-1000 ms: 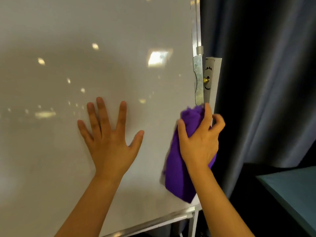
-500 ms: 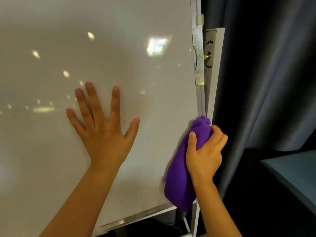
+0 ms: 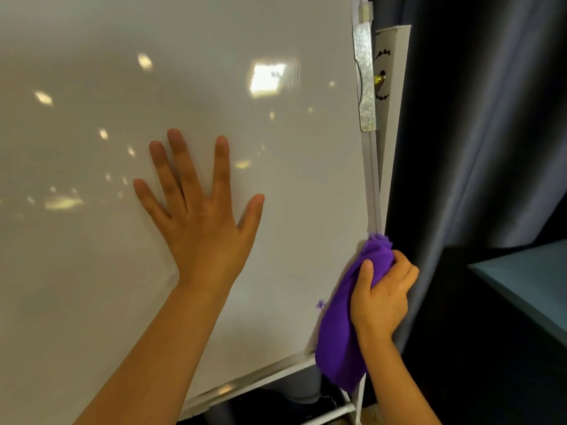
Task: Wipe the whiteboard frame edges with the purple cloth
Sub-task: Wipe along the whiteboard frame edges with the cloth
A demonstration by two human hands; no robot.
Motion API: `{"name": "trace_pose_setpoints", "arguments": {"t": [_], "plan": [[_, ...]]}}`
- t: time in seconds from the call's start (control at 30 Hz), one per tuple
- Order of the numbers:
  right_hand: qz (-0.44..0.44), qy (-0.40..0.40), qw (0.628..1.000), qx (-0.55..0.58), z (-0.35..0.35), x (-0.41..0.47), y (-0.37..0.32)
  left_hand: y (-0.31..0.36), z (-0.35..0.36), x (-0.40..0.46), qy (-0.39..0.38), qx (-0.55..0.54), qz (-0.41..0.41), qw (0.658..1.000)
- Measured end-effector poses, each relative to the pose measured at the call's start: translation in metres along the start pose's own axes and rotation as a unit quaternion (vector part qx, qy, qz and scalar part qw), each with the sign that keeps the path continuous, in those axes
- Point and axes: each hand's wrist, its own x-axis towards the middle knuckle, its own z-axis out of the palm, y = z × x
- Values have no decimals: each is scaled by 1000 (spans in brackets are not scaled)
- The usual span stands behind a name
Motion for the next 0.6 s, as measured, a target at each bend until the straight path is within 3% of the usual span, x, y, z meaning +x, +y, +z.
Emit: {"name": "trace_pose_setpoints", "arguments": {"t": [0.27, 0.4, 0.6], "plan": [[-149, 59, 987, 11, 16, 85, -101, 0, 6, 4, -25, -4, 30, 999], [-181, 79, 980, -4, 19, 126, -146, 4, 11, 7, -21, -11, 29, 999], [-183, -2, 982, -57, 21, 119, -129, 9, 14, 10, -31, -5, 27, 999]]}}
